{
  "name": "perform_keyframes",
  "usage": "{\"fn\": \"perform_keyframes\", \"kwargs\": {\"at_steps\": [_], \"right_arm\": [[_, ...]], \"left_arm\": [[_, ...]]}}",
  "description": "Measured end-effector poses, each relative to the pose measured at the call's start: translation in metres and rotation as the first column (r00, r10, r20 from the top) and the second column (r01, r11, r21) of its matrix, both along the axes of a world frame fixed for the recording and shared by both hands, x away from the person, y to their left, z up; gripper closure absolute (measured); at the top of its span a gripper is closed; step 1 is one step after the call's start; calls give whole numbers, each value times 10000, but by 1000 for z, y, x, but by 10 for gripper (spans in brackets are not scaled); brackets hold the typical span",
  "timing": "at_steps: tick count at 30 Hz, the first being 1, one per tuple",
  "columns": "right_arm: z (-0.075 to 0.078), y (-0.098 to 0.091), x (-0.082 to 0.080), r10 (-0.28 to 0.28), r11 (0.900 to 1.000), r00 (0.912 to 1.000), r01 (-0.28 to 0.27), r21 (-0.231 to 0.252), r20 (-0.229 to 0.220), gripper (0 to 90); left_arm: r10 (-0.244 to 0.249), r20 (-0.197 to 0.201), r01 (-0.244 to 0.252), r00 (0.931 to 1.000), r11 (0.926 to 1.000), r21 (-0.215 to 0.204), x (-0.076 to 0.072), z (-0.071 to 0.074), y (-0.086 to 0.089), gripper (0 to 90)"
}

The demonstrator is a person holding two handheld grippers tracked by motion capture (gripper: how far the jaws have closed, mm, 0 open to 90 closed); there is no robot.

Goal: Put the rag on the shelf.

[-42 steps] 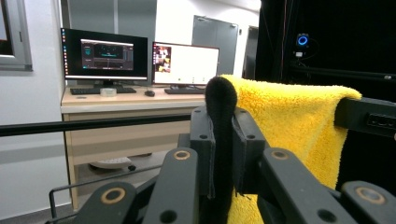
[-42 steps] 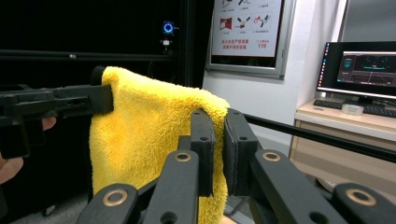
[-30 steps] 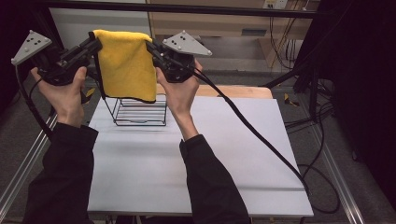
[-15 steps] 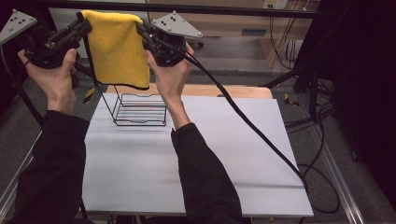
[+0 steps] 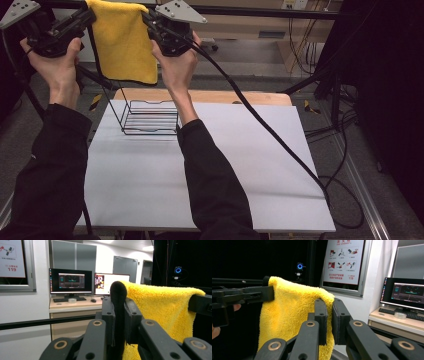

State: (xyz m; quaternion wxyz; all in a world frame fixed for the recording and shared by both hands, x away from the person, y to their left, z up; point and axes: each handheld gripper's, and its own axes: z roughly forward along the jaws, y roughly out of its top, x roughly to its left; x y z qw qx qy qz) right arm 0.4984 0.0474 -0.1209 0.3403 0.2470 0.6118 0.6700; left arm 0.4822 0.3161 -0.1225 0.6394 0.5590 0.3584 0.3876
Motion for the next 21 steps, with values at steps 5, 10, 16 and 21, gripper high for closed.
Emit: {"fn": "perform_keyframes", "kwargs": {"at_steps": [5, 10, 16, 21], "right_arm": [[3, 1, 13, -164, 9996, 9999, 163, -211, -44, 838], [8, 0, 22, -271, 9994, 9996, 271, -192, 1, 837], [1, 0, 34, -314, 9985, 9993, 305, -458, -196, 837], [-11, 1, 39, -134, 9981, 9993, 113, -610, -351, 836]], "left_arm": [[31, -60, -31, 10000, 9999, -124, 13, 2, -2, 805], [53, 12, -53, 10000, 9999, -88, 24, 5, -4, 805], [148, -163, -144, 9998, 9995, 295, 33, -5, -6, 805], [5, -377, 3, 9993, 9998, 209, 37, -20, 0, 804]]}}
